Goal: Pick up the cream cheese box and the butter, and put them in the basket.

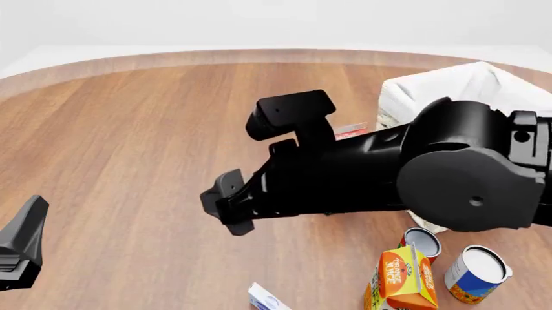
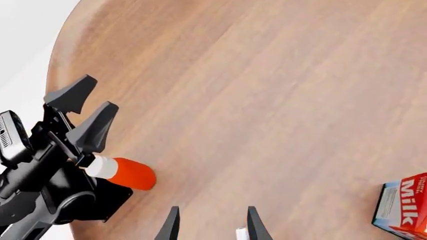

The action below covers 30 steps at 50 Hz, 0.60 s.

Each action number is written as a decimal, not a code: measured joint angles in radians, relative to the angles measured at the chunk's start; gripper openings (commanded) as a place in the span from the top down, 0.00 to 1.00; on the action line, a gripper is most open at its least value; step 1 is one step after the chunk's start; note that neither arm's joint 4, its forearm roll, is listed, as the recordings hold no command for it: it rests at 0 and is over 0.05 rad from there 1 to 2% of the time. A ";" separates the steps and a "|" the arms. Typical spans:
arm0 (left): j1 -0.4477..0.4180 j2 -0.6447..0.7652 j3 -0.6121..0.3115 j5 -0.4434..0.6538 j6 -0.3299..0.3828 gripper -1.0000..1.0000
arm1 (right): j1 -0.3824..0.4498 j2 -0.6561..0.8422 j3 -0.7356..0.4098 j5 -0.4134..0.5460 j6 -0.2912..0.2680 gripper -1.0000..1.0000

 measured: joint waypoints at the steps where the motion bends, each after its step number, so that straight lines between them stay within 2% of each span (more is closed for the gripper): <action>1: 0.000 0.000 0.000 0.000 0.000 0.00 | 0.001 0.002 0.003 -0.003 0.002 0.00; 9: 0.000 0.000 0.000 0.000 0.000 0.00 | 0.001 0.017 0.030 -0.016 0.011 0.00; 30: 0.000 0.000 0.000 0.000 0.000 0.00 | -0.023 0.043 0.041 0.006 -0.014 0.00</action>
